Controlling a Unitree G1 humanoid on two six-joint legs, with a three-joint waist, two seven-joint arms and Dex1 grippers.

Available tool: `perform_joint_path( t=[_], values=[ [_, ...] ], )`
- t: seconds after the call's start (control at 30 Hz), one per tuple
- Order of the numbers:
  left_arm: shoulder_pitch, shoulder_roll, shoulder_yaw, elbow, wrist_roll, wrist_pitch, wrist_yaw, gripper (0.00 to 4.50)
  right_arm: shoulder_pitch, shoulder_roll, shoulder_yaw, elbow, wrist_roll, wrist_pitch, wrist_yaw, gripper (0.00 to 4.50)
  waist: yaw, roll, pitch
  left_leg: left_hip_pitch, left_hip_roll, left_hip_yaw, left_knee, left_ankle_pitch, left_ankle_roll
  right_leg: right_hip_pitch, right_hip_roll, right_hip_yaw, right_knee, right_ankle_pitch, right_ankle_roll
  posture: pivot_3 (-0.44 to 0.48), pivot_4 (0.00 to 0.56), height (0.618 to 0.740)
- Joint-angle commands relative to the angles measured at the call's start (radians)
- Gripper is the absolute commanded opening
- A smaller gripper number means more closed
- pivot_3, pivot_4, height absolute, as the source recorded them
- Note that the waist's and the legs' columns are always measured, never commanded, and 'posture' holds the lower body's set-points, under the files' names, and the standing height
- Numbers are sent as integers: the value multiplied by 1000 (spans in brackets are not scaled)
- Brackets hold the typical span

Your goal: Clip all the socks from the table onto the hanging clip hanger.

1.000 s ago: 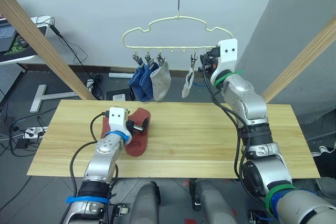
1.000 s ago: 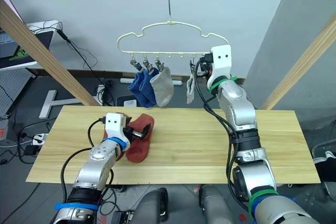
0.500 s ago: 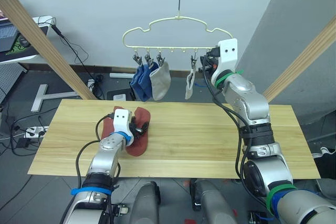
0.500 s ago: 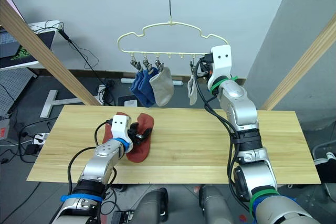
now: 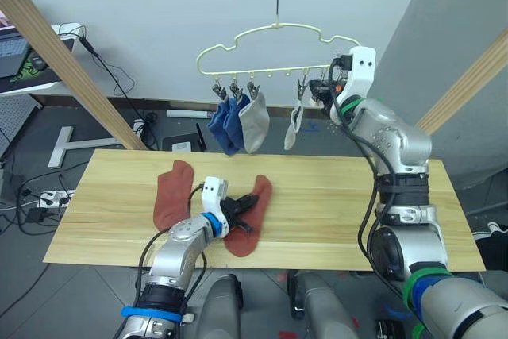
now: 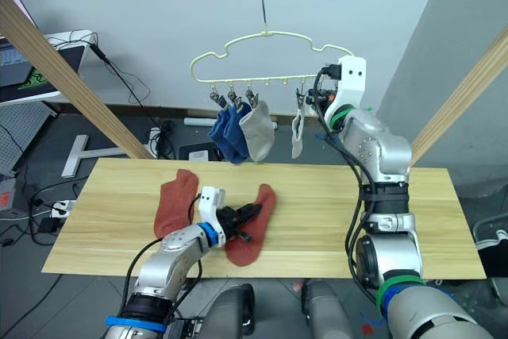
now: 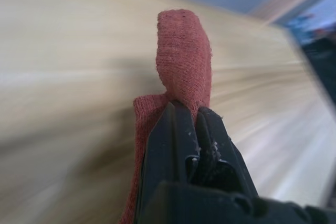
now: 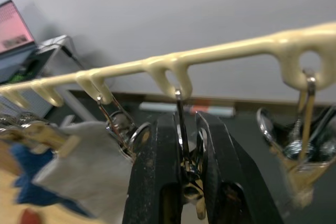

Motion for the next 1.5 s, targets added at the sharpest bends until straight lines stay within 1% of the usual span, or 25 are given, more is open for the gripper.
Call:
perform_joint_path(
  t=[0.03, 0.13, 0.23, 0.3, 0.43, 0.57, 0.63, 0.67, 0.83, 1.23, 1.5],
  values=[
    [-37, -26, -2, -105, -70, 73, -5, 48, -60, -13, -128, 16, 121, 183, -42, 149, 0, 0, 0, 0, 0, 0, 0, 0, 0, 0, 0, 0, 0, 0, 0, -26, 252, 740],
    [-98, -72, 17, -166, -173, 194, 7, 48, -105, -46, -197, 52, 197, 338, -43, 149, 0, 0, 0, 0, -1, -1, 1, 0, 0, 0, 2, 0, 0, 0, 0, -30, 247, 740],
    [-120, -86, 32, -193, -219, 252, 20, 48, -120, -58, -214, 59, 220, 385, -50, 149, -2, 0, 0, -1, -2, -2, 1, 0, 0, 0, 2, -1, -1, 0, 0, -30, 247, 740],
    [-158, -100, 39, -220, -277, 328, 32, 48, -128, -63, -232, 59, 237, 417, -63, 149, -2, 0, 0, -1, -2, -2, 1, 0, 0, 0, 3, -1, -1, 0, 0, -30, 247, 740],
    [-245, -173, 106, -230, -437, 463, 82, 48, -135, -45, -273, 31, 276, 500, -99, 149, 0, 0, 0, -2, -2, -5, 2, 0, 0, 1, 3, -1, -1, 0, 0, -30, 247, 740],
    [-278, -197, 169, -212, -539, 546, 118, 48, -134, -34, -294, 7, 297, 545, -122, 149, -3, 0, 0, -2, -3, -4, 3, 0, 0, 1, 3, -2, -1, 0, 1, -30, 247, 740],
    [-283, -196, 179, -211, -564, 565, 131, 48, -134, -31, -300, 2, 302, 554, -131, 149, -4, 0, 0, -2, -2, -4, 2, 0, 0, 1, 4, -2, -1, 0, 1, -30, 247, 740],
    [-285, -192, 180, -210, -572, 573, 130, 48, -134, -32, -301, 1, 306, 557, -134, 149, -4, 0, 0, -2, -2, -5, 2, 0, 0, 1, 4, -2, -1, 0, 1, -63, 247, 740],
    [-307, -210, 232, -181, -655, 618, 167, 48, -143, -30, -321, -5, 313, 580, -149, 149, -5, 0, 0, -2, -2, -6, 3, 0, 0, 1, 4, -2, -1, 0, 1, -69, 248, 740],
    [-301, -210, 219, -161, -659, 615, 175, 48, -165, -18, -345, -11, 316, 611, -163, 149, -10, 0, 0, -2, -3, -5, 3, 0, 0, 1, 5, -2, -1, 0, 1, -77, 253, 740],
    [-311, -202, 205, -120, -632, 593, 158, 48, -171, -10, -359, -17, 316, 621, -168, 149, -13, 0, 0, -2, -3, -4, 3, 0, 0, 1, 5, -2, -1, 0, 1, -82, 253, 740]
  ],
)
